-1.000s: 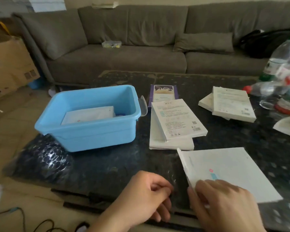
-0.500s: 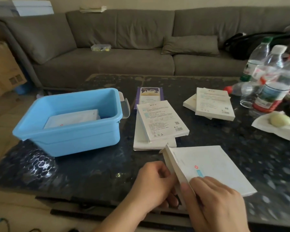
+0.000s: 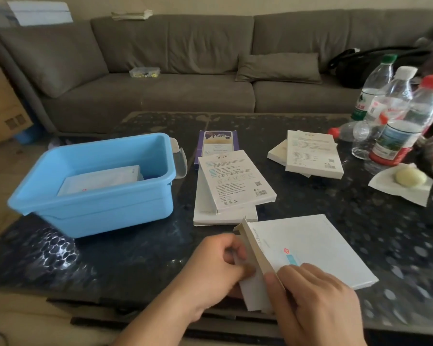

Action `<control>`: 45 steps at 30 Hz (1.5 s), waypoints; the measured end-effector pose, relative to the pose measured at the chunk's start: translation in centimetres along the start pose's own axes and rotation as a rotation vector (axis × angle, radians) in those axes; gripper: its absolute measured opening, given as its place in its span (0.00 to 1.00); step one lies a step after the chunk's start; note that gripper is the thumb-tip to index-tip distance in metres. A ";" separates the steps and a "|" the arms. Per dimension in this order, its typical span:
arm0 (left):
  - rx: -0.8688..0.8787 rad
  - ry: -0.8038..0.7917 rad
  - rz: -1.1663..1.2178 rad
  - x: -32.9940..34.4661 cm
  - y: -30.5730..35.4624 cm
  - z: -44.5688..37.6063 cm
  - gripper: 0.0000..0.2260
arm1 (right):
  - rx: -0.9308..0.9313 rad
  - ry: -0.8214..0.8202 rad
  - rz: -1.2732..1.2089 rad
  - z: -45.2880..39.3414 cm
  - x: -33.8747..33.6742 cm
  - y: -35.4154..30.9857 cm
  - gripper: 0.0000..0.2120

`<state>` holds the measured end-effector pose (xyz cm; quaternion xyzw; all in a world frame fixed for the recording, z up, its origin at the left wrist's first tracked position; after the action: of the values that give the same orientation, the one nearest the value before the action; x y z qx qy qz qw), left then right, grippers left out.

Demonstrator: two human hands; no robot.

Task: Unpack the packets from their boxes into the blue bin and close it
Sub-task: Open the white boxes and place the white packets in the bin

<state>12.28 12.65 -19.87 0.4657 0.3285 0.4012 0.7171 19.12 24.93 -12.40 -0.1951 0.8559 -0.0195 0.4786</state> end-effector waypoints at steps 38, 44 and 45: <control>0.456 0.921 0.565 -27.2 2.9 16.6 0.08 | 0.477 -0.666 -0.885 -23.8 15.0 -13.4 0.28; 0.514 0.920 0.805 -27.5 2.2 16.8 0.07 | 0.442 -0.805 -0.785 -23.6 17.7 -15.1 0.28; 0.519 0.905 0.841 -27.4 2.2 16.8 0.07 | 0.444 -0.826 -0.786 -23.6 18.0 -15.3 0.29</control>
<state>13.19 -17.73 -9.32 0.4973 0.4732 0.7103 0.1558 -3.98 0.84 -10.87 -0.3832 0.4392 -0.2953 0.7570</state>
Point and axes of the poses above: each hand's wrist, its own z-axis away from the middle knuckle, its own x-axis out of the palm, y = z × x, the point moved 10 cm from there along -z, towards the middle knuckle, and after that the axes turned 9 degrees about -y, right-handed, at the moved point
